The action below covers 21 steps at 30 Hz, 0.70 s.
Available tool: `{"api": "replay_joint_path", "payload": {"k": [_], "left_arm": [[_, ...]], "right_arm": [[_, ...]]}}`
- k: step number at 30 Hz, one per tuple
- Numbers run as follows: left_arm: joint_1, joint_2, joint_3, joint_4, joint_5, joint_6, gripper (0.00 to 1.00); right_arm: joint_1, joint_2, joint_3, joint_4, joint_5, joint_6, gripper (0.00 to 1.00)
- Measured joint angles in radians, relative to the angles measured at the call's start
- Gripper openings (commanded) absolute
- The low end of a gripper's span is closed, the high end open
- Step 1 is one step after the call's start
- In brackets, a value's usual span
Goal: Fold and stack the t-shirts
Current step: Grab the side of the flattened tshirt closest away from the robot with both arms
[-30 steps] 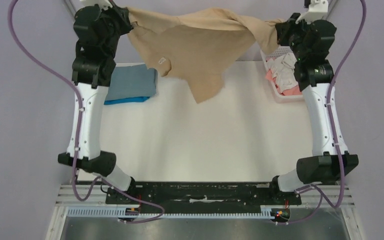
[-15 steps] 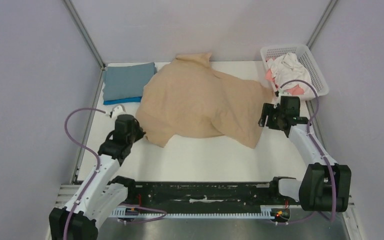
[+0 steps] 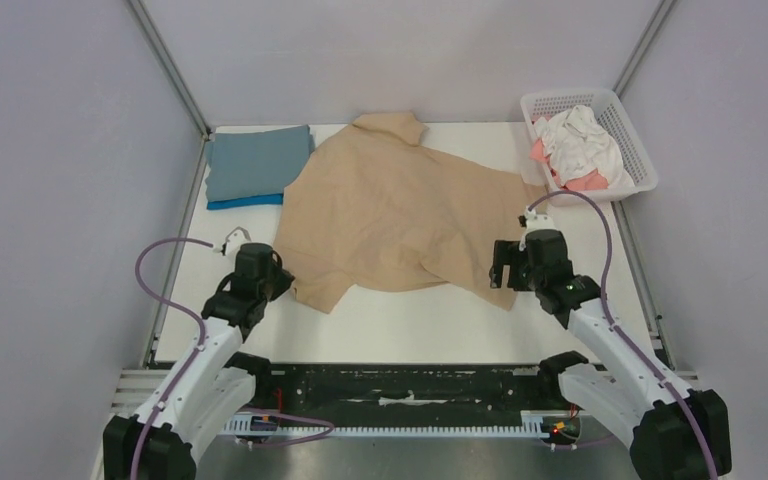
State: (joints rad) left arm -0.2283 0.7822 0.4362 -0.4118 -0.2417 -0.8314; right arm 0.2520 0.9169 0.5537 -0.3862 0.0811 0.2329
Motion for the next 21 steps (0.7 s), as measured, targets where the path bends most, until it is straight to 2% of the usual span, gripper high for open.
{"api": "replay_joint_path", "payload": {"k": [4,9,11,14,18,21], "left_arm": [[0.0,-0.035,0.0,0.0,0.0,-0.003,0.02],[0.0,-0.063,-0.007,0.002,0.0,-0.01,0.02],[0.0,-0.065,-0.013,0.002,-0.001,-0.013,0.02],[0.0,-0.065,-0.021,0.002,-0.001,-0.014,0.02],[0.0,-0.066,-0.026,0.002,-0.004,-0.014,0.02],[0.0,-0.077,-0.026,-0.005,-0.014,-0.014,0.02]], "right_arm": [[0.05,-0.028,-0.118,-0.006,0.035,0.074,0.79],[0.053,-0.008,-0.218,0.032,0.055,0.134,0.6],[0.053,0.016,-0.226,0.094,0.047,0.154,0.34],[0.054,0.056,-0.237,0.179,0.037,0.188,0.01],[0.054,0.039,-0.24,0.178,0.034,0.208,0.0],[0.054,-0.031,-0.203,0.084,0.029,0.208,0.0]]}}
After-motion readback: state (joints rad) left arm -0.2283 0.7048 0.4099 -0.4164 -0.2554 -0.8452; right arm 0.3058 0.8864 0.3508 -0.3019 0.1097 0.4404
